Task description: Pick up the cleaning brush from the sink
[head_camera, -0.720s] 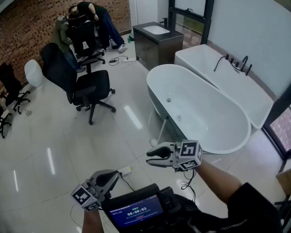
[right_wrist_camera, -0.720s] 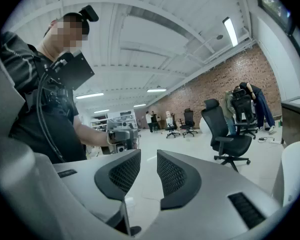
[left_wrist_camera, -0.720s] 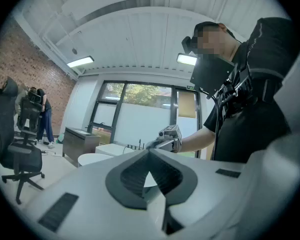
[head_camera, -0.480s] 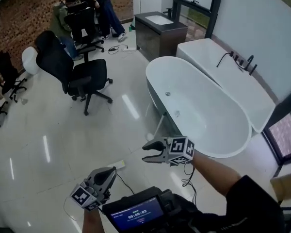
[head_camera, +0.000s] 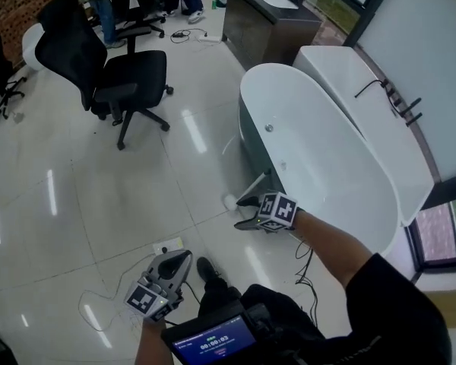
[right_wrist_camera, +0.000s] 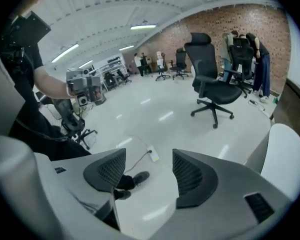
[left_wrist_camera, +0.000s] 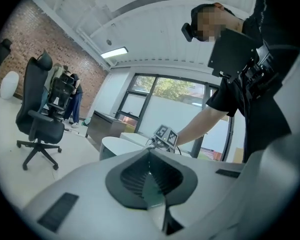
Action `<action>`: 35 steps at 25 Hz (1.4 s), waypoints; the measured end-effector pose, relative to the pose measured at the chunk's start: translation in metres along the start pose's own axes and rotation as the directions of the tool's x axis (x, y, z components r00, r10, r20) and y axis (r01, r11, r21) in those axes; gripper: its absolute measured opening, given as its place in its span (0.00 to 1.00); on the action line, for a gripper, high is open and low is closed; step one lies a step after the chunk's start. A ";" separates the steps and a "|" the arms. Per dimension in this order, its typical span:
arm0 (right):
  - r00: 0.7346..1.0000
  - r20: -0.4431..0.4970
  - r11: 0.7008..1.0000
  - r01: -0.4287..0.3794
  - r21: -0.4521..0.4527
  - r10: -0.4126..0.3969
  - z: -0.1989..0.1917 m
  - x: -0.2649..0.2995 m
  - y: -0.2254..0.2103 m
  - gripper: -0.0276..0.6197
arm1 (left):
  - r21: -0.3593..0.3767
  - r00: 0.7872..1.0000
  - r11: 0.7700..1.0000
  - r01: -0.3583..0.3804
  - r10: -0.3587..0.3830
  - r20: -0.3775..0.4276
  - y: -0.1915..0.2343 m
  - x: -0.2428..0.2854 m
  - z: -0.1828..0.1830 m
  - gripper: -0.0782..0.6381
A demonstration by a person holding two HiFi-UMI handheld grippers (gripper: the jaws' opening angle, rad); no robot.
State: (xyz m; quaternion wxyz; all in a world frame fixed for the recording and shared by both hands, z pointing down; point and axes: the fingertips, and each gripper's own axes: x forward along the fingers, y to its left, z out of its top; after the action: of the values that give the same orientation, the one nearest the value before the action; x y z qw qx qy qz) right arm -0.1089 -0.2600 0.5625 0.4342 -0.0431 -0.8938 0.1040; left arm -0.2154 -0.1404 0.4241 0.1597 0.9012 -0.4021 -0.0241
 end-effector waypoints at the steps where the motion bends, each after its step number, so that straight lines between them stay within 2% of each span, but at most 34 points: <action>1: 0.999 -0.047 1.000 0.005 -0.007 -0.005 -0.004 0.025 -0.034 0.47 | -0.010 1.000 1.000 -0.009 0.009 -0.009 0.037 0.012 -0.012 0.09; 4: 0.982 -0.187 0.998 0.006 -0.059 -0.017 -0.026 0.099 -0.135 0.47 | -0.042 0.999 0.999 -0.031 0.029 -0.036 0.139 0.052 -0.055 0.09; 8: 0.947 -0.321 0.997 -0.015 -0.082 -0.012 -0.067 0.172 -0.261 0.47 | -0.084 0.995 0.994 -0.064 0.058 -0.076 0.242 0.122 -0.116 0.09; 10: 0.935 -0.355 0.996 -0.021 -0.092 -0.013 -0.092 0.208 -0.320 0.47 | -0.118 0.995 0.990 -0.082 0.075 -0.064 0.286 0.157 -0.141 0.09; 12: 0.910 -0.413 0.992 -0.021 -0.128 -0.034 -0.129 0.248 -0.377 0.47 | -0.151 0.995 0.983 -0.102 0.099 -0.028 0.329 0.190 -0.175 0.09; 17: 0.784 -0.614 0.973 -0.058 -0.222 -0.093 -0.269 0.370 -0.492 0.47 | -0.123 0.994 0.987 -0.105 0.109 0.028 0.428 0.264 -0.319 0.09; 20: 0.716 -0.687 0.960 -0.086 -0.268 -0.127 -0.348 0.431 -0.550 0.47 | -0.084 0.996 0.993 -0.082 0.084 0.015 0.480 0.316 -0.406 0.09; 23: 0.642 -0.753 0.951 -0.122 -0.285 -0.143 -0.387 0.459 -0.585 0.47 | -0.067 0.999 0.997 -0.047 0.047 0.002 0.521 0.353 -0.450 0.09; 25: 0.589 -0.796 0.949 -0.149 -0.278 -0.141 -0.425 0.480 -0.605 0.47 | -0.045 1.000 0.999 0.007 -0.007 0.002 0.535 0.380 -0.490 0.09; 27: 0.566 -0.811 0.945 -0.161 -0.283 -0.146 -0.460 0.504 -0.621 0.47 | -0.031 0.998 0.997 0.067 -0.067 0.003 0.540 0.407 -0.532 0.09; 29: 0.543 -0.825 0.942 -0.170 -0.289 -0.155 -0.483 0.521 -0.634 0.42 | -0.023 0.996 0.995 0.095 -0.095 -0.004 0.548 0.427 -0.560 0.09; 31: 0.499 -0.852 0.944 -0.176 -0.279 -0.159 -0.499 0.528 -0.641 0.42 | -0.021 0.994 0.994 0.107 -0.107 0.001 0.553 0.436 -0.573 0.09; 33: 0.429 -0.889 0.944 -0.196 -0.263 -0.159 -0.515 0.526 -0.641 0.32 | -0.025 0.993 0.993 0.114 -0.114 0.004 0.552 0.437 -0.578 0.09; 34: 0.393 -0.906 0.943 -0.211 -0.258 -0.159 -0.523 0.525 -0.641 0.32 | -0.030 0.994 0.993 0.112 -0.112 0.002 0.552 0.435 -0.579 0.09; 35: 0.364 -0.916 0.940 -0.219 -0.261 -0.169 -0.528 0.524 -0.643 0.25 | -0.036 0.994 0.994 0.106 -0.106 0.001 0.555 0.433 -0.580 0.09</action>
State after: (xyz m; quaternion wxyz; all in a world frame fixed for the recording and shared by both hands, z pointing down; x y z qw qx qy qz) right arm -0.0102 -0.7202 1.4258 0.8454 -0.1820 -0.4945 -0.0873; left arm -0.2209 -0.6492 1.1809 0.1743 0.9183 -0.3533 -0.0394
